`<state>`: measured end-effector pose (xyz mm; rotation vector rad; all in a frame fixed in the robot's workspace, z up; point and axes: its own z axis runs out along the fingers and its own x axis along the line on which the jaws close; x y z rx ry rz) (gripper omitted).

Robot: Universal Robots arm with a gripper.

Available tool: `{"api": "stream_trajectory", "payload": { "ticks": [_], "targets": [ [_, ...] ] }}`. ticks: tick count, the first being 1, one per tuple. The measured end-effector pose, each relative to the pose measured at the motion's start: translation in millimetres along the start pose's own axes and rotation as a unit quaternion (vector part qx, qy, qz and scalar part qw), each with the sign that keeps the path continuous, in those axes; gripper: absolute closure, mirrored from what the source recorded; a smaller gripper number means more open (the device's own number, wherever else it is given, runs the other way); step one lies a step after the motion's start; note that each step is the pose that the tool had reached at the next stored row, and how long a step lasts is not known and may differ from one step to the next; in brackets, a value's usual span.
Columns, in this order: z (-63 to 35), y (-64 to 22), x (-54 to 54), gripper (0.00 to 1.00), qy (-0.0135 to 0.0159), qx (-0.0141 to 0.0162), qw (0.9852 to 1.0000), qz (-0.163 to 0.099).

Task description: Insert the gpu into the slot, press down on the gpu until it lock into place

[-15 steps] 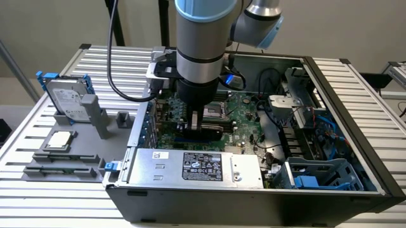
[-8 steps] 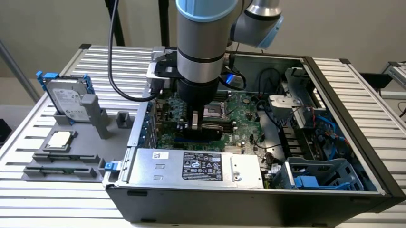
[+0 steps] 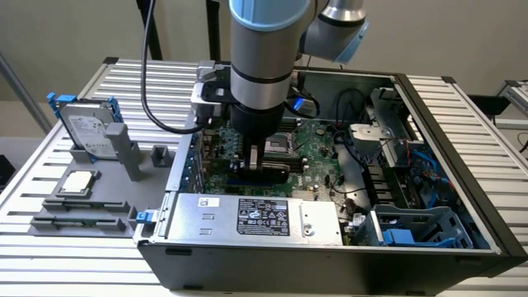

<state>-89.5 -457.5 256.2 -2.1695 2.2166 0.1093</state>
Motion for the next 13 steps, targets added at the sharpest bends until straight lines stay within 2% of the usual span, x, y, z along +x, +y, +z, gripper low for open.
{"api": "stream_trajectory", "payload": {
  "ticks": [7, 13],
  "targets": [
    [2.1, -0.5, 0.2, 0.74, 0.0002, -0.0031, 1.0, -0.002],
    [3.9, -1.6, 0.3, 0.74, 0.0002, -0.0041, 1.0, -0.003]
  ]
}}
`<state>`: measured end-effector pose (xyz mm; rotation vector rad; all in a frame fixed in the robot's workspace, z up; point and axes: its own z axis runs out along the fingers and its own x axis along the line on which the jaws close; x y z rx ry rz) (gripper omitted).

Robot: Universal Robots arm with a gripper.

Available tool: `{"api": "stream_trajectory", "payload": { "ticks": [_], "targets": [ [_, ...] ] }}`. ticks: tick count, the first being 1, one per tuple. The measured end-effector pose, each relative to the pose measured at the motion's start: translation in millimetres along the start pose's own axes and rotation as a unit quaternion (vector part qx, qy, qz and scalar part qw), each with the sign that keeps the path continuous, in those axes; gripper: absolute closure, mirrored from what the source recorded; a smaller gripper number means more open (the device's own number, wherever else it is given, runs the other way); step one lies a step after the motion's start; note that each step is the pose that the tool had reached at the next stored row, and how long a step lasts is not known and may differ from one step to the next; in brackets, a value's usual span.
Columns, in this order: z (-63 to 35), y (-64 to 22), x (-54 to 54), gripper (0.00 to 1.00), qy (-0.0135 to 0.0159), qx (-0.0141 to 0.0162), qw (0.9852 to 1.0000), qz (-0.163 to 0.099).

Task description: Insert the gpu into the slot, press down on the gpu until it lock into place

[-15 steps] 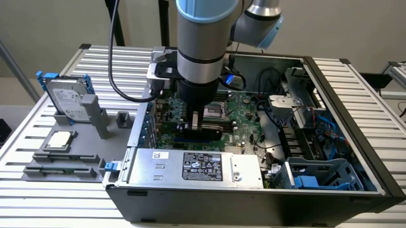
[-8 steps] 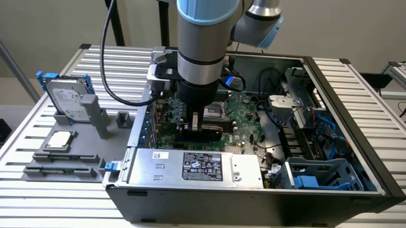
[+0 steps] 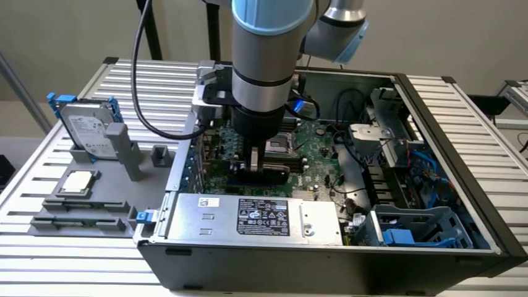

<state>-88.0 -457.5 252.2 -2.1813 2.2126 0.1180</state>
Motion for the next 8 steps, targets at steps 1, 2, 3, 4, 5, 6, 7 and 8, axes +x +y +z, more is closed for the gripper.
{"api": "stream_trajectory", "payload": {
  "ticks": [1, 2, 3, 4, 5, 6, 7, 8],
  "targets": [
    [0.6, -0.1, 0.1, 0.74, 0.0001, -0.0001, 1.0, 0.0],
    [1.2, -0.1, 0.1, 0.74, 0.0001, -0.0002, 1.0, -0.001],
    [1.9, -0.1, 0.2, 0.74, 0.0002, -0.0002, 1.0, -0.001],
    [2.7, -0.2, 0.2, 0.74, 0.0001, -0.0002, 1.0, -0.001],
    [3.4, -0.2, 0.3, 0.74, 0.0001, -0.0002, 1.0, -0.002],
    [3.9, -0.2, 0.3, 0.74, 0.0001, -0.0002, 1.0, -0.002],
    [4.5, -0.2, 0.4, 0.74, 0.0001, -0.0002, 1.0, -0.002],
    [4.9, -0.2, 0.4, 0.74, 0.0001, -0.0003, 1.0, -0.002]
  ]
}}
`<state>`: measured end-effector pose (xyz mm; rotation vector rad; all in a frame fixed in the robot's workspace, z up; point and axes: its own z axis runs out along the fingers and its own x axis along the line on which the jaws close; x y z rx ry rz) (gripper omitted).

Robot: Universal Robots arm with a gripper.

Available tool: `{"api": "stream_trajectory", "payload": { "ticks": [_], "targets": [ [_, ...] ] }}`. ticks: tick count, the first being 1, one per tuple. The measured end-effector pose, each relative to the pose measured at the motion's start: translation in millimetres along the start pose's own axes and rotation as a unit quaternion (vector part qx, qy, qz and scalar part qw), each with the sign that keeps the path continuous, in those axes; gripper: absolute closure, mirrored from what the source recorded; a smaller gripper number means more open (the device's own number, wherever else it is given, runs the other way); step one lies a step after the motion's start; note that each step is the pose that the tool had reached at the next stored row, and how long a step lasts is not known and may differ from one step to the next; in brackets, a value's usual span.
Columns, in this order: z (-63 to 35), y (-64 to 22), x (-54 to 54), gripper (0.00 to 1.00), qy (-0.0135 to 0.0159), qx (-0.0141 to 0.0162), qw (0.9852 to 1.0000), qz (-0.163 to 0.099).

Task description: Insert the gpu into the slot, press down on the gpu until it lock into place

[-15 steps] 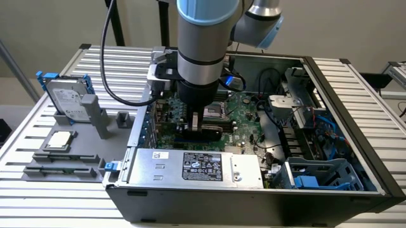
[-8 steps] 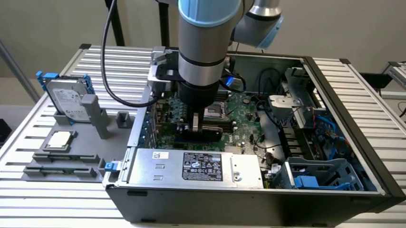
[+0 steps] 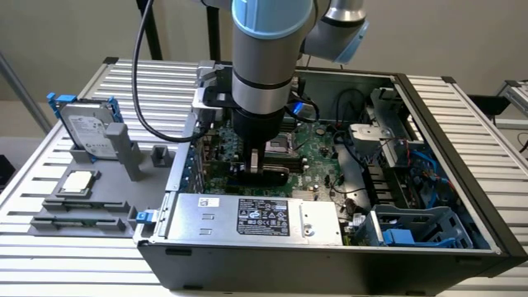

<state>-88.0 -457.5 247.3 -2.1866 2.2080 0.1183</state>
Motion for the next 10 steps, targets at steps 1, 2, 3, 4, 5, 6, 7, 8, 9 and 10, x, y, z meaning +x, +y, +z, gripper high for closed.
{"api": "stream_trajectory", "payload": {
  "ticks": [1, 2, 3, 4, 5, 6, 7, 8, 9, 10],
  "targets": [
    [0.2, 0.0, 0.0, 0.74, 0.0001, 0.0, 1.0, 0.0],
    [0.3, 0.0, 0.0, 0.74, 0.0001, 0.0, 1.0, 0.0],
    [0.9, -0.1, -0.1, 0.74, -0.0006, 0.0003, 1.0, -0.001],
    [1.0, -0.1, 0.0, 0.73, -0.0006, 0.0002, 1.0, -0.001],
    [0.8, -0.1, 0.0, 0.66, -0.0004, -0.0002, 1.0, -0.001],
    [-0.3, 0.0, 0.0, 0.66, 0.0001, -0.0009, 1.0, -0.001],
    [-2.5, 0.0, -0.2, 0.66, -0.0001, -0.0013, 1.0, -0.001],
    [-6.5, 0.2, -0.5, 0.66, 0.0, -0.0019, 1.0, -0.001],
    [-10.9, 0.3, -0.8, 0.66, 0.0, -0.0022, 1.0, -0.001],
    [-15.4, 0.5, -1.2, 0.66, -0.0001, -0.0023, 1.0, -0.001]
  ]
}}
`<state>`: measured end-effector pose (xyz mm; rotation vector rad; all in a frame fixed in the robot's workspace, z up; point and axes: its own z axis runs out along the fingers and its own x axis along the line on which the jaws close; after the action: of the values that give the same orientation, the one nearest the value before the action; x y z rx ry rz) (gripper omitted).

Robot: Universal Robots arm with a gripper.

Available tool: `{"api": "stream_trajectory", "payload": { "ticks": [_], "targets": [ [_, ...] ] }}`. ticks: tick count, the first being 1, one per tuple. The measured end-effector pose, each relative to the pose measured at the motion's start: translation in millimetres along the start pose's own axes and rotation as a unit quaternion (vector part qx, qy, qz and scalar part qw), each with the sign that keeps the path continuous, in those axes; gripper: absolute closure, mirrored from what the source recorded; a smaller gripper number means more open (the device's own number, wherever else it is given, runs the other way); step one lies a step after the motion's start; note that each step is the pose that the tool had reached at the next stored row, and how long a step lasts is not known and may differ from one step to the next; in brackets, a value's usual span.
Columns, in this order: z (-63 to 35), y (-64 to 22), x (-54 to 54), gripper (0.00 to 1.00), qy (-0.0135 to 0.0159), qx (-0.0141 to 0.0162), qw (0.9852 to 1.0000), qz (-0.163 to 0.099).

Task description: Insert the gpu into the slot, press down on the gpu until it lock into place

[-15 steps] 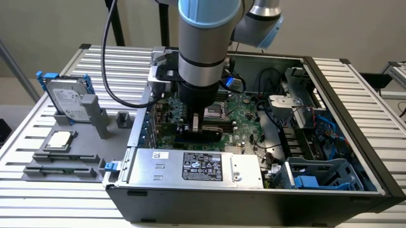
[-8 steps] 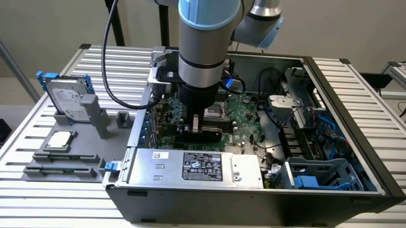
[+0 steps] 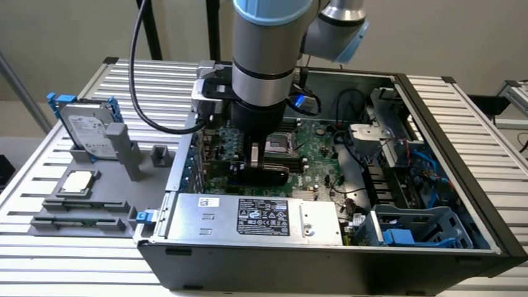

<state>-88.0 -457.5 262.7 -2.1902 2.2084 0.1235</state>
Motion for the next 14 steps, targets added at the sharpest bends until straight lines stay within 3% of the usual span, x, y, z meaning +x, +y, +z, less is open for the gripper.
{"api": "stream_trajectory", "payload": {
  "ticks": [7, 10, 14],
  "targets": [
    [-31.7, 1.1, -2.4, 0.68, 0.0001, -0.0003, 1.0, -0.001],
    [-45.4, 1.6, -3.5, 0.87, 0.0001, -0.0006, 1.0, -0.002],
    [-46.5, 1.6, -3.6, 0.89, -0.0003, -0.0007, 1.0, -0.002]
  ]
}}
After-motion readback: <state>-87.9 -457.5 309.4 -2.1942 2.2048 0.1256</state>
